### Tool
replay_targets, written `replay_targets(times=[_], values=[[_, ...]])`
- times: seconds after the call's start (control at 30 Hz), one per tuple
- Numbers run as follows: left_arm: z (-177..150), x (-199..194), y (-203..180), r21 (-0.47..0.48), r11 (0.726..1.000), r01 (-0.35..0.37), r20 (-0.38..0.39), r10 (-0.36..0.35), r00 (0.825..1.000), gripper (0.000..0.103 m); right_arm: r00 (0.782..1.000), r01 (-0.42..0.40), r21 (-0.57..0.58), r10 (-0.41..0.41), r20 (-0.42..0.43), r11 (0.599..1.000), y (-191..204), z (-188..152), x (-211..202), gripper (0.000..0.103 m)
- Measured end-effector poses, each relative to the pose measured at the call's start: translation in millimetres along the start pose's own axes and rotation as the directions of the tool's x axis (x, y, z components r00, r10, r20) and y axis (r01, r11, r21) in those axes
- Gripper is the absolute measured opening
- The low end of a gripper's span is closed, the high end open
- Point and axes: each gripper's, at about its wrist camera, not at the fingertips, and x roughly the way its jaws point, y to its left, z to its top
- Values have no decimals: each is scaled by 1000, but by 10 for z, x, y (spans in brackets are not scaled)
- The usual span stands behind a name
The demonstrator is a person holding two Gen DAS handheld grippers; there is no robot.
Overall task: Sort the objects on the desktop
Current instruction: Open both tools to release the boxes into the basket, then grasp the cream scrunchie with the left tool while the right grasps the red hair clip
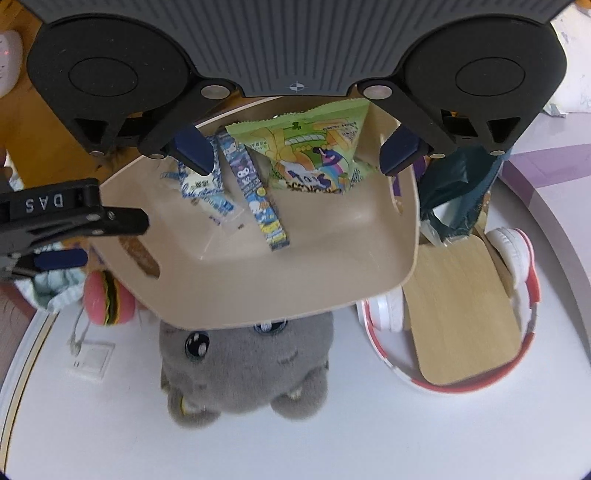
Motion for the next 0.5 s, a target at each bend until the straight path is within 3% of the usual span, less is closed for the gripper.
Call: replay_targets(times=[0.2,0.5], values=[[-48,-271,127,-28,999,27,44,-25,999,100,997,30,5,-30,65,1000,-135,-134,-235,103],[-372,-321,235,-29,999,17,24,-16,1000,100,995,81,106,-88,56,991,-497,-419,-420,103]])
